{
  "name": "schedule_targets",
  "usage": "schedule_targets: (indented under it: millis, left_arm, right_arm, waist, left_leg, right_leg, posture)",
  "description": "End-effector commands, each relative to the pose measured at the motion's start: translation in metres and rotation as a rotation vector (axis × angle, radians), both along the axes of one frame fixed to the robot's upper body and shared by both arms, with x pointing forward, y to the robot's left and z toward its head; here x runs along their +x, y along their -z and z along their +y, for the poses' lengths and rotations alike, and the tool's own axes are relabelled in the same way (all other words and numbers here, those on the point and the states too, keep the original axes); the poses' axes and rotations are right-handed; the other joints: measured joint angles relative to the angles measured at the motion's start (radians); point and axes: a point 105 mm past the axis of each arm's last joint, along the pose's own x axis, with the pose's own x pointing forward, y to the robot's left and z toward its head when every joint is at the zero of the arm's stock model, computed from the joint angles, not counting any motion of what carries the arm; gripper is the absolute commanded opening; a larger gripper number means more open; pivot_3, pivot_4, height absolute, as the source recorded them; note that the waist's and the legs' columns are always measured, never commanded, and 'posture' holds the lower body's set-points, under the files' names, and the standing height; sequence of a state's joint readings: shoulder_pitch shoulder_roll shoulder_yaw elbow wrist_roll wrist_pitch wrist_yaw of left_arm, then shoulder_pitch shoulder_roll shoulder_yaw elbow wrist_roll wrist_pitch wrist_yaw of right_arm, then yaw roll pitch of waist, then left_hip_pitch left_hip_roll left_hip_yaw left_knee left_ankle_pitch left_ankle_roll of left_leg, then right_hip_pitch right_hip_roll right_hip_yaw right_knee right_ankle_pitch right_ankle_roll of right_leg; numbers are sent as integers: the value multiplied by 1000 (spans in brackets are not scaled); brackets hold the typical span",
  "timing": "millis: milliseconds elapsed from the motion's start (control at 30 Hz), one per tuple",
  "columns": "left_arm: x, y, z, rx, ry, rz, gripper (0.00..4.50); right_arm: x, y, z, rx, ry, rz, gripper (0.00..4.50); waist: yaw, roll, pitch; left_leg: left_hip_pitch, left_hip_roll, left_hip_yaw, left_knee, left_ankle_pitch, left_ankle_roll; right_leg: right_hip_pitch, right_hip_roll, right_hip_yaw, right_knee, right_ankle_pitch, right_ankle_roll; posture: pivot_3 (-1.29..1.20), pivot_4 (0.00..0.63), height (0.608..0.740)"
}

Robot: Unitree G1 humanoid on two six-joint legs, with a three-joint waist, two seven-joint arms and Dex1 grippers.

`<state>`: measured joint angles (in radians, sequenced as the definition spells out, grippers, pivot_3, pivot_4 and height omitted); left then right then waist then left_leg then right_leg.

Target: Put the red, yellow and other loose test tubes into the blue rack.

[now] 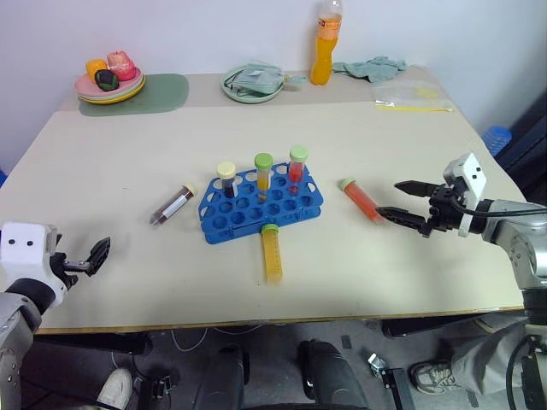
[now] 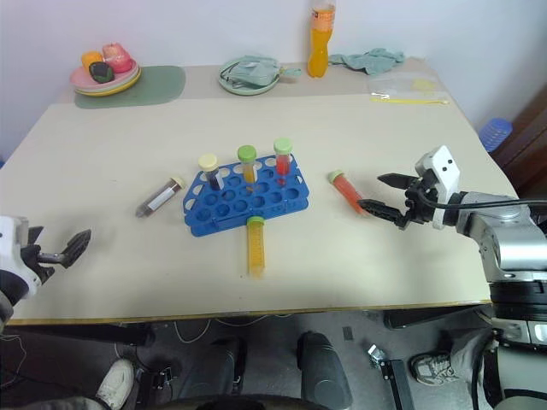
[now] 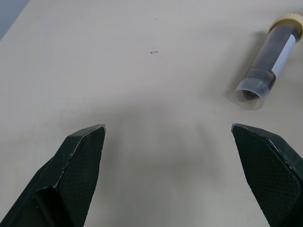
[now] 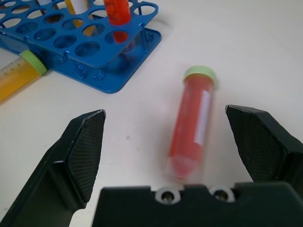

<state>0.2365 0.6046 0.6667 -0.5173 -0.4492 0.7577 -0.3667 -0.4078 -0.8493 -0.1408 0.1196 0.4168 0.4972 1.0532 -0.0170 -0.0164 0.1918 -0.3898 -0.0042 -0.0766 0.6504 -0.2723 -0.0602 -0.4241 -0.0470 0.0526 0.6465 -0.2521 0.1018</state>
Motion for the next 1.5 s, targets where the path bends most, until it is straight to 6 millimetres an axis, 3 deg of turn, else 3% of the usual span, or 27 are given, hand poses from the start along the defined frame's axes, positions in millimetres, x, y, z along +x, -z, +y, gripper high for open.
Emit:
schedule_targets:
  millis: [33, 233, 433, 700, 800, 933, 1067, 1233, 1500]
  left_arm:
    - [-3, -15, 4, 38, -12, -43, 4399]
    - [-3, -16, 2, 36, -10, -50, 4399]
    - [6, -18, -14, 18, 58, -79, 4399]
    - [31, -15, -89, -51, 405, -105, 4399]
    - [36, -11, -117, -51, 553, -91, 4399]
    - [31, -7, -153, -72, 730, -82, 4399]
    - [26, -1, -181, -94, 843, -77, 4399]
    - [22, 7, -198, -122, 862, -82, 4399]
    - [11, 15, -208, -146, 851, -84, 4399]
  right_arm:
    - [0, -10, 5, 2, -20, -37, 4500]
    - [9, -8, 5, -21, 25, -59, 4500]
    - [15, -12, 5, -46, 67, -70, 4500]
    - [21, -37, -2, -142, 148, -94, 4500]
    - [30, -40, -6, -188, 213, 5, 4500]
    - [48, -42, 8, -192, 263, 156, 4500]
    - [61, -30, 29, -295, 263, 304, 4500]
    - [85, -20, 35, -374, 368, 408, 4500]
    - [94, -8, 46, -448, 362, 483, 4500]
  waist:
    - [0, 0, 0]
    - [0, 0, 0]
    - [1, 0, 0]
    - [2, 0, 0]
    - [-3, 1, 0]
    - [-11, 1, 0]
    - [-15, 1, 0]
    - [-21, 1, 0]
    - [-27, 1, 1]
  left_leg:
    - [0, 0, 0, 0, 0, 0]
    - [0, 0, 0, 0, 0, 0]
    - [0, 0, 0, 0, 0, 0]
    - [0, 0, 0, 1, 0, 0]
    - [0, 0, 0, 1, 0, 0]
    - [1, 0, 0, 0, 0, 0]
    - [0, 0, 0, 0, 0, 0]
    - [-1, 0, 0, 0, 0, 0]
    - [-2, 0, 0, 0, 0, 0]
  right_leg:
    - [0, 0, 0, 0, 0, 0]
    - [0, 0, 0, 0, 0, 0]
    - [0, 0, 0, 0, 0, 0]
    - [0, 0, 0, 0, 0, 0]
    - [0, 0, 0, 0, 0, 0]
    - [0, 1, 0, 1, 0, -1]
    - [0, 0, 0, 0, 0, -1]
    - [-1, 0, 0, 1, 0, -1]
    - [-3, 0, 0, 1, 0, -1]
  posture:
    - [0, 150, 740]
    - [0, 150, 740]
    - [0, 150, 740]
    - [0, 150, 740]
    - [0, 150, 740]
    - [0, 150, 740]
    - [0, 150, 740]
    - [0, 150, 740]
    - [0, 150, 740]
